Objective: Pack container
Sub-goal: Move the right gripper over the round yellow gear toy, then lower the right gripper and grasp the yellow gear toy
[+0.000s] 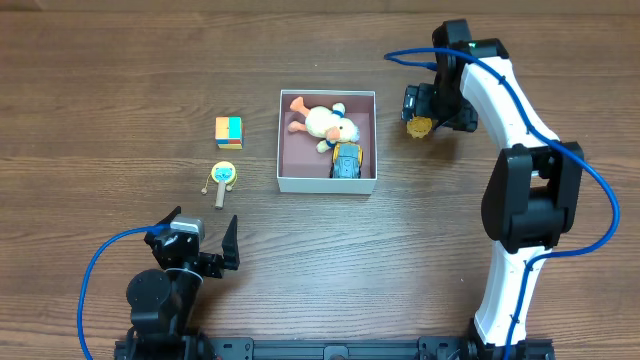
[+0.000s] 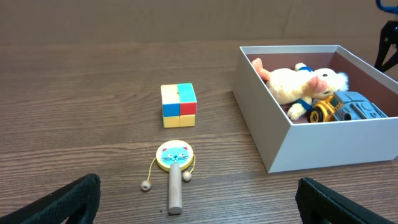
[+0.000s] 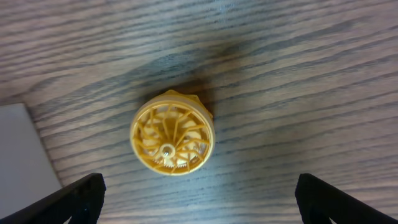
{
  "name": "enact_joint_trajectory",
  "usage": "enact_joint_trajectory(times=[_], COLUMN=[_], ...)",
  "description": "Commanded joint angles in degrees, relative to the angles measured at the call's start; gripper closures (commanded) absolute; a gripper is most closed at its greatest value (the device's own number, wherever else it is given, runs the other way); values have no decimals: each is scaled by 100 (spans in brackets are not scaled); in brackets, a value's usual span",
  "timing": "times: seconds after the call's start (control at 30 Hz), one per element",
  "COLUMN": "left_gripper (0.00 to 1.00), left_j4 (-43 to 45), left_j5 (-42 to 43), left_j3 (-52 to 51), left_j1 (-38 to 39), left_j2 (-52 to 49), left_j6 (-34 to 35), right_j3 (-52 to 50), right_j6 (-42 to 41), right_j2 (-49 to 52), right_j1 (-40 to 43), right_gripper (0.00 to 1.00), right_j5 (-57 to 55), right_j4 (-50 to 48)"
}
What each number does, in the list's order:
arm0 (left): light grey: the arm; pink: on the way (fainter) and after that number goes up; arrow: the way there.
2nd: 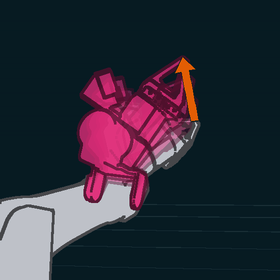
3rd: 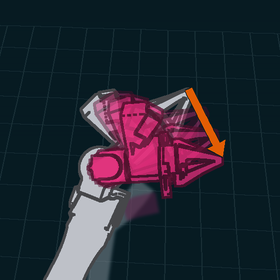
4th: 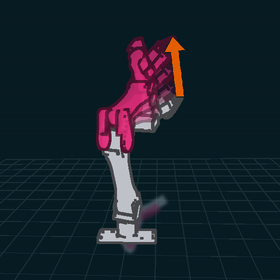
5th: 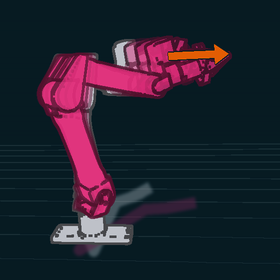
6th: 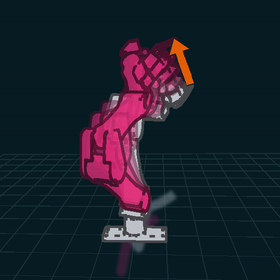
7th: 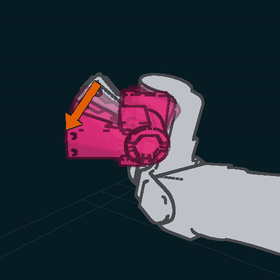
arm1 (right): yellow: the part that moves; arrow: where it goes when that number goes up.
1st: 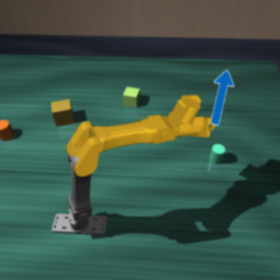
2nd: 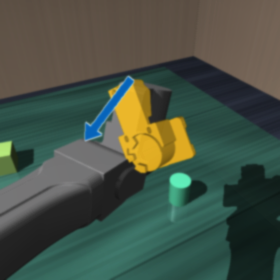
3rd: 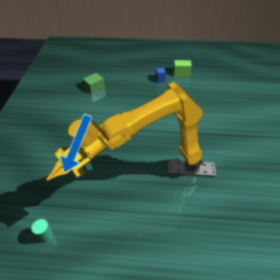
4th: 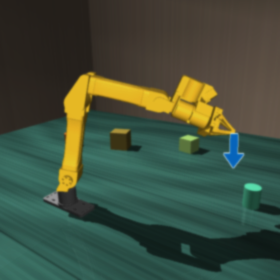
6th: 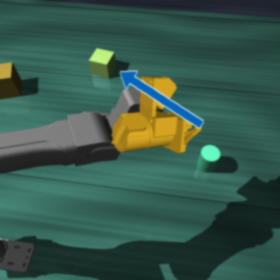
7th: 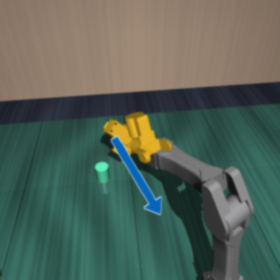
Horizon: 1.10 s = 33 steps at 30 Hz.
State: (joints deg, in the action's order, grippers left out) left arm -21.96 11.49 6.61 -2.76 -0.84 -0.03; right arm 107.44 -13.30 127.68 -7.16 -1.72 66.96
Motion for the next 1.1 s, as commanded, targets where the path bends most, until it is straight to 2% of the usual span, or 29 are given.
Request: enact_joint_trajectory(times=[0.0,0.63,1.07], left_gripper=[0,0,0], left_j4=[-55,-55,-55], left_j5=[-31,-31,-31], left_j3=[4,7,4], left_j1=[-33,-33,-33], left_j2=[55,55,55], left_j6=[-68,-66,-66], right_j3=[-24,-24,-24], right_j6=[-44,-22,-50], right_j2=[129,435,437], right_j1=[-2,-63,-409], right_gripper=[0,0,0], right_j5=[-33,-37,-339], right_j4=[-66,-216,-293])
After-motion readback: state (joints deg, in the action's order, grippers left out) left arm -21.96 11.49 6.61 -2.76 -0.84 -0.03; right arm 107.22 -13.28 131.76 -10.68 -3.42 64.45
